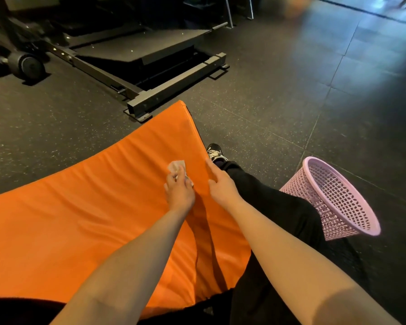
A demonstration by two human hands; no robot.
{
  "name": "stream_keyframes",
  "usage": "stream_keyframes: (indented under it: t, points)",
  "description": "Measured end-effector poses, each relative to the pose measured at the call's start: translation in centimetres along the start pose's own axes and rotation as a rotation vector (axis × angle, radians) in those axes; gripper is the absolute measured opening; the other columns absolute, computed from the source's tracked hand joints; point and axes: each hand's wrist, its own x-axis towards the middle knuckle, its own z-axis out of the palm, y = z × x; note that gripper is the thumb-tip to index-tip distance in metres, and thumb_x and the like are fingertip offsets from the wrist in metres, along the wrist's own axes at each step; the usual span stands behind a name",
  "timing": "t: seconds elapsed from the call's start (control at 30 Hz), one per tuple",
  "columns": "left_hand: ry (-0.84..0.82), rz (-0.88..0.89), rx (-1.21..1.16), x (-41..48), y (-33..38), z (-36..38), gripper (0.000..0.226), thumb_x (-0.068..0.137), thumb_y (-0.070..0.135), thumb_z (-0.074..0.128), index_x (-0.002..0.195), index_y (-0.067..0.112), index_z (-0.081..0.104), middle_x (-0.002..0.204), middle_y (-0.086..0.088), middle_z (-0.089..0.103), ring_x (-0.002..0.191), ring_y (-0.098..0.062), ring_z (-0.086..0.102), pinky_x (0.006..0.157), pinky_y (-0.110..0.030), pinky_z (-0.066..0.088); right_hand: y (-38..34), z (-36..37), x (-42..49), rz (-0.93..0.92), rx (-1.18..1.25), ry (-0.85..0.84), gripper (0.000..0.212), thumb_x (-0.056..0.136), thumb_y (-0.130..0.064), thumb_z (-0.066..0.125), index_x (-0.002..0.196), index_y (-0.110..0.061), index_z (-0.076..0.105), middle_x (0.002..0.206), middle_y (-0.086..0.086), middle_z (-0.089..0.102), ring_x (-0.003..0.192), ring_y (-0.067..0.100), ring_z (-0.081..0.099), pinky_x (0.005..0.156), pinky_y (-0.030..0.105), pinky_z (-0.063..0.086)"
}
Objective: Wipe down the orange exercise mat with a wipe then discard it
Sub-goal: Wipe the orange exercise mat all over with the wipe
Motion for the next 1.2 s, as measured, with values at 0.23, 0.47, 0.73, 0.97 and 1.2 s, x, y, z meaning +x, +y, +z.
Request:
stream_keyframes:
  t: [0.23,0.47,0.73,0.97,1.2]
  points:
    - [-0.019,0.414,-0.041,1.3,3.3,-1.1,0.054,0.099,0.012,0.050,0.150,0.030,0.045,0.140,-0.008,0.043,0.126,-0.031,0.040,0.106,-0.037,0.030,-0.7,-0.6,0.4,0.009,0.205,0.031,0.056,0.094,-0.010,0.053,0.136,-0.047,0.050,0.118,-0.004,0.067,0.099,0.017,0.065,0.090,0.038,0.054]
    - [0.027,0.005,0.039,1.0,0.0,-1.0,0.047,0.106,0.028,0.040,0.153,0.032,0.038,0.149,-0.008,0.036,0.130,-0.035,0.036,0.108,-0.043,0.029,-1.2,0.4,0.2,-0.016,0.144,0.080,0.039,0.098,-0.022,0.056,0.123,-0.051,0.046,0.119,-0.004,0.059,0.093,0.017,0.065,0.078,0.033,0.056]
    - [-0.004,0.343,0.013,2.4,3.2,-1.7,0.047,0.104,0.025,0.044,0.150,0.032,0.043,0.141,-0.004,0.043,0.125,-0.029,0.040,0.103,-0.039,0.030,-1.0,0.5,0.2,-0.095,-0.050,0.096,0.061,0.102,-0.013,0.050,0.155,-0.039,0.033,0.147,0.001,0.046,0.128,0.014,0.048,0.100,0.024,0.035]
    - [0.027,0.123,-0.010,2.1,0.4,-1.8,0.046,0.104,0.023,0.045,0.150,0.026,0.044,0.138,-0.013,0.045,0.124,-0.037,0.044,0.102,-0.044,0.039,-1.4,0.3,-0.2,-0.103,-0.018,0.061,0.067,0.101,-0.008,0.051,0.154,-0.045,0.032,0.146,-0.004,0.047,0.119,0.005,0.050,0.101,0.025,0.044]
    - [0.010,0.363,0.025,4.0,3.7,-3.5,0.049,0.103,0.021,0.046,0.151,0.030,0.041,0.137,-0.007,0.043,0.125,-0.028,0.041,0.103,-0.041,0.033,-3.0,0.4,0.4,-0.131,0.073,0.142,0.030,0.098,-0.025,0.059,0.124,-0.037,0.052,0.114,-0.008,0.061,0.094,0.007,0.059,0.074,0.021,0.044]
